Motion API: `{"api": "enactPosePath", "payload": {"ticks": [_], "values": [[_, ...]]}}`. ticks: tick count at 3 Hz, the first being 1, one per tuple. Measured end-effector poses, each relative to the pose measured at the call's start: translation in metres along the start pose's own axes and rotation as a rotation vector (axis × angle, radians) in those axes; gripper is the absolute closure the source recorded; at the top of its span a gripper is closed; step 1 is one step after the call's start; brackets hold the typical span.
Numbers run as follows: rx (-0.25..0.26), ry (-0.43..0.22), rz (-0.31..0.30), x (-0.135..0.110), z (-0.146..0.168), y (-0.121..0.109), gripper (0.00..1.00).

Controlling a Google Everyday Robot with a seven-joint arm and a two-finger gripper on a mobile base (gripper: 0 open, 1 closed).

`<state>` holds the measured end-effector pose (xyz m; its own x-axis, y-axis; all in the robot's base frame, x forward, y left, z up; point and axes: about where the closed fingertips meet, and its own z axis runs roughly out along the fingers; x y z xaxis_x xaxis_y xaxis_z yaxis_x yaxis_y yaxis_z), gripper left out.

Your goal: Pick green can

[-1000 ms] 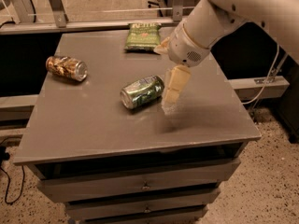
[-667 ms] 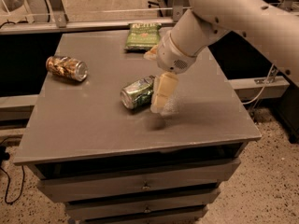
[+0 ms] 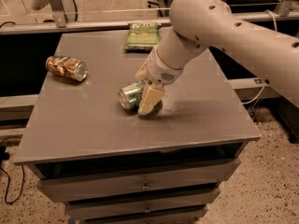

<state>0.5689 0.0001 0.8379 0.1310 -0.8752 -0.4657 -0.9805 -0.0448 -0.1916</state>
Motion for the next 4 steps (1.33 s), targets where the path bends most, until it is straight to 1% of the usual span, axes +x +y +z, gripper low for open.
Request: {"api": "enactPosePath", "payload": {"ticks": [1,2,3,4], "values": [[0.010,0.014,0.007,0.000,0.002,-0.004,0.54],[0.041,0.005,0.000,-0.007,-0.013,-0.010,0.77],[0.099,-0.021,-0.004,-0.010,-0.055,-0.020,1.00],[0.146,-0.062,0.007,-0.005,-0.101,-0.029,1.00]]}}
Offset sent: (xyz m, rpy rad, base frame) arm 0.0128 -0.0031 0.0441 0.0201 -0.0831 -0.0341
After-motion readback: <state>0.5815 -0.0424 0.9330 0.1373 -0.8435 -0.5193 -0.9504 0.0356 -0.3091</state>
